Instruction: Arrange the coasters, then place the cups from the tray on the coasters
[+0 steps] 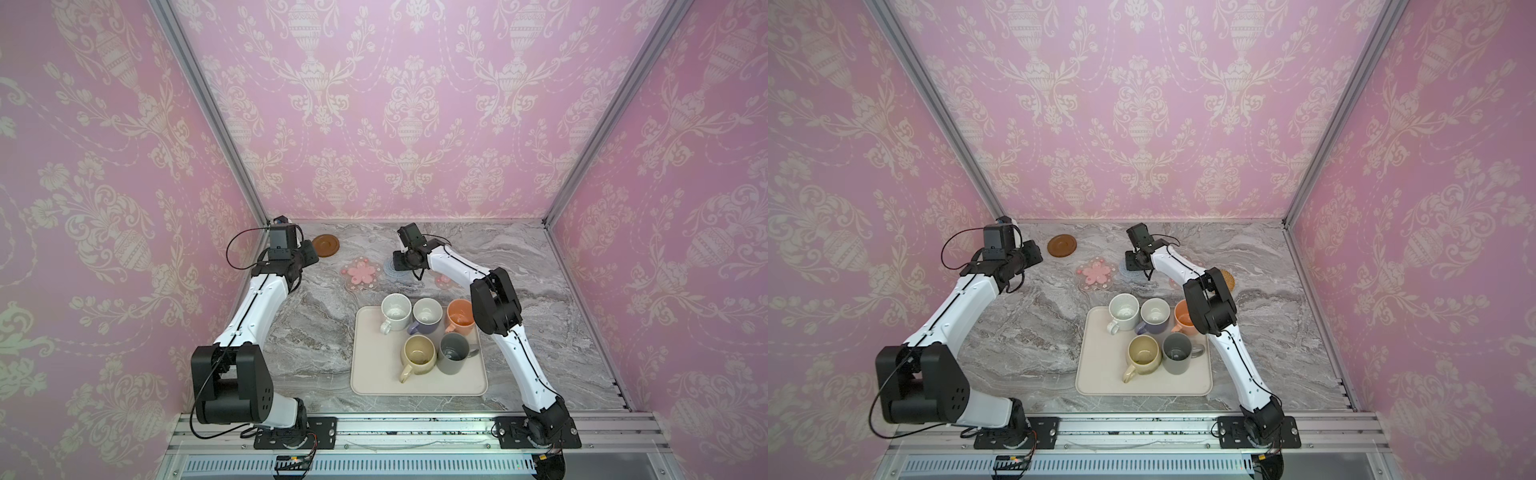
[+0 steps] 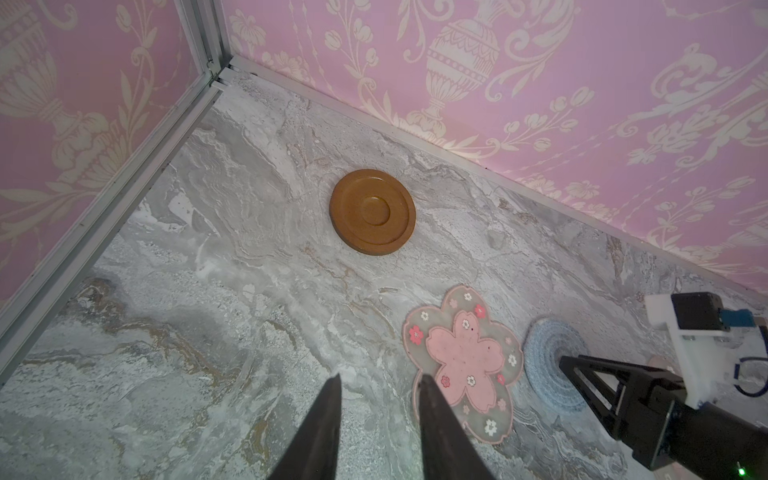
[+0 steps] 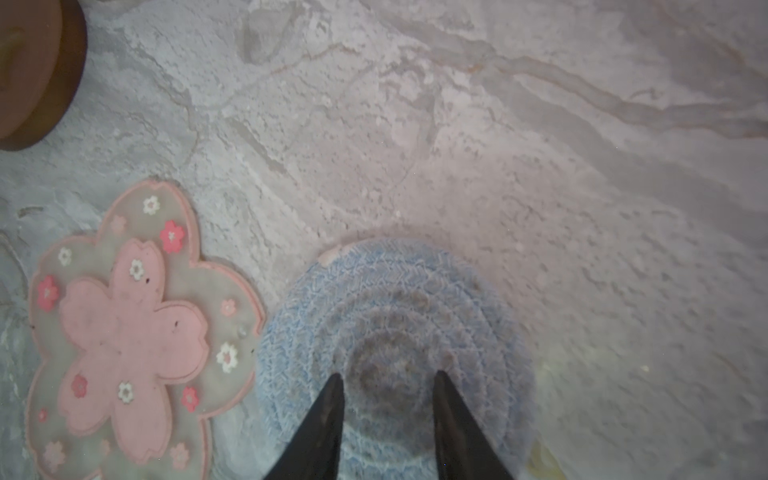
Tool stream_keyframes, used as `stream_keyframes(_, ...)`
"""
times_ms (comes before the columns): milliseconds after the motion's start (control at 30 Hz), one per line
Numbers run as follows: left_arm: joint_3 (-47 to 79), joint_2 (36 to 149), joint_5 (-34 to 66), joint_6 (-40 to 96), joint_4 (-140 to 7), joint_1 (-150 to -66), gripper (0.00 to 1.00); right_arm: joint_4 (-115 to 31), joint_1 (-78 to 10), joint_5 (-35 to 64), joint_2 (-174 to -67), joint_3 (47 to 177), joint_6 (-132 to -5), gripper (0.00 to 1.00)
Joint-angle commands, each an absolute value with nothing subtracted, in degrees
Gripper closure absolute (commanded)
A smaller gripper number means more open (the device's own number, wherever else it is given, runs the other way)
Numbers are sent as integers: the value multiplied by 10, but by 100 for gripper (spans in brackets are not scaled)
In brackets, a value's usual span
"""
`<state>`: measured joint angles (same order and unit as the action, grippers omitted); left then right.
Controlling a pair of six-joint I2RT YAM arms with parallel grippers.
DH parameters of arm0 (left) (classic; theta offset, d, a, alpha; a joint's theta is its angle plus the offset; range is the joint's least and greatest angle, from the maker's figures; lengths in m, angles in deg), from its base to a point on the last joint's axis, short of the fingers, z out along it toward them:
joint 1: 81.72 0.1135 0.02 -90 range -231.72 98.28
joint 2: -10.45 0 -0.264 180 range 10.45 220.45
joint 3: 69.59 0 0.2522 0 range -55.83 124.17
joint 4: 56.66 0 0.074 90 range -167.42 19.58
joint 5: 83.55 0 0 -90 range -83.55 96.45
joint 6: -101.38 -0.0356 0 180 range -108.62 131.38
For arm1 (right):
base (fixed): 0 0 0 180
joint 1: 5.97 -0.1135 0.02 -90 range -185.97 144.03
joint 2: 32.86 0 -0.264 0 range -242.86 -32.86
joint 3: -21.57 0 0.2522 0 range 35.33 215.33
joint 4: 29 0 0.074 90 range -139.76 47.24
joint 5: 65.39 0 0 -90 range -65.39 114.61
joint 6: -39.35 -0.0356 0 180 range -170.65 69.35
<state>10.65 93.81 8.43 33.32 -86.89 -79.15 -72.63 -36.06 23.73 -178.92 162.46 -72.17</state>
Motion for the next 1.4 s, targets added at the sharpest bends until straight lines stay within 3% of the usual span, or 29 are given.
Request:
stream_keyframes(0, 102, 952, 74, 341, -884, -785, 65, -829, -347, 222, -1841, 1703, -730, 62)
stream_keyframes(667, 112, 1001, 118, 400, -864, -786, 66, -791, -261, 153, -1899, 1793, -845, 65)
stream_keyframes(1367, 92, 997, 128, 433, -849, -787, 68, -703, -246, 90, -1905, 1811, -914, 66)
